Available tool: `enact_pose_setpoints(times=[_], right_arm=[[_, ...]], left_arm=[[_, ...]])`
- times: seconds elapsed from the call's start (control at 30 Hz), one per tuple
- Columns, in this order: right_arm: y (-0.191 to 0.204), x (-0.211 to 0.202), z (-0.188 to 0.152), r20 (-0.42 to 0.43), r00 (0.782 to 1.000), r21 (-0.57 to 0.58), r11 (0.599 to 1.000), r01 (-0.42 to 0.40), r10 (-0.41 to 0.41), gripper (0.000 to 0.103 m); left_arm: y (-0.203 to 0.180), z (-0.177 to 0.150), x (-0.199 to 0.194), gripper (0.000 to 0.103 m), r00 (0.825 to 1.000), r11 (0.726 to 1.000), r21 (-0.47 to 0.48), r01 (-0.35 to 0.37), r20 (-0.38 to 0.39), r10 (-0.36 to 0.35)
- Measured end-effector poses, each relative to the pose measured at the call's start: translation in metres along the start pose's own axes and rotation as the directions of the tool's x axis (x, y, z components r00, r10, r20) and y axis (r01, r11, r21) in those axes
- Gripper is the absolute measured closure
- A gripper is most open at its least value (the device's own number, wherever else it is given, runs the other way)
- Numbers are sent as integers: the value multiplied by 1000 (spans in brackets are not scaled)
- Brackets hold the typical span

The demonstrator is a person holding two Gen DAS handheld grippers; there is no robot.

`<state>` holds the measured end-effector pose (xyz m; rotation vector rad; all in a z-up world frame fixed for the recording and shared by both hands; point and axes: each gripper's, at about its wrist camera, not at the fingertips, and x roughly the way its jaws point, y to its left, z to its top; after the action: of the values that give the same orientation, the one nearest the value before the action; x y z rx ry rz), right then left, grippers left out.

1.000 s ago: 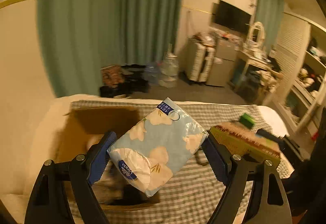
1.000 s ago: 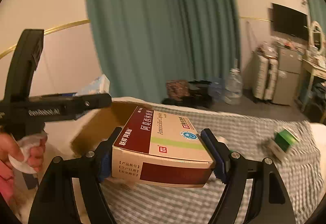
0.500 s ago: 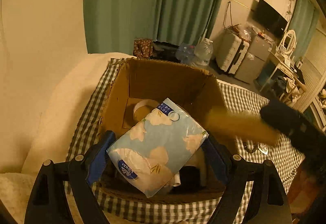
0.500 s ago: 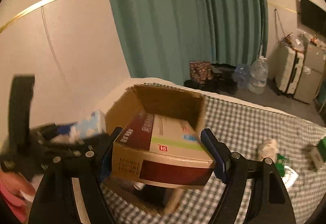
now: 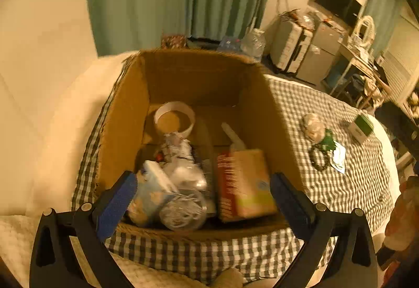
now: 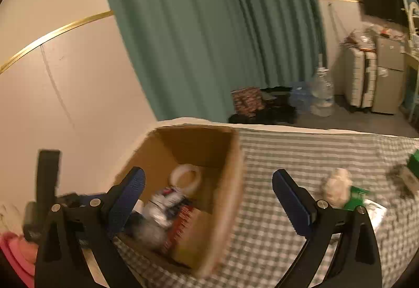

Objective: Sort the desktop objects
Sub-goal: 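Return both grippers to the bed toward the bead bracelet and green box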

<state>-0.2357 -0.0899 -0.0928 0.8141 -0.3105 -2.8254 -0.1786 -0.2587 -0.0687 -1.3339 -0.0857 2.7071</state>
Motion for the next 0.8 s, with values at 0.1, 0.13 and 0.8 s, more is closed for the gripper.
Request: enact_pose_setpoints(times=[0.1,0.13,0.8], right_arm=[[-24,-38,-16,45,998,5,999,51,-51,5],[-34,-54,-23,66,995,1,997,76,-76,5],[-242,-136,-131,-1,925,129,917,377,-380,2]], left_arm=[[-33,-5,-19,0,999,998,56,11,41,-13],[-44,-8,-24,0,999,997,70,24,43,-27],[-283,-81,88,0,995,991,118,62,-91,-51]])
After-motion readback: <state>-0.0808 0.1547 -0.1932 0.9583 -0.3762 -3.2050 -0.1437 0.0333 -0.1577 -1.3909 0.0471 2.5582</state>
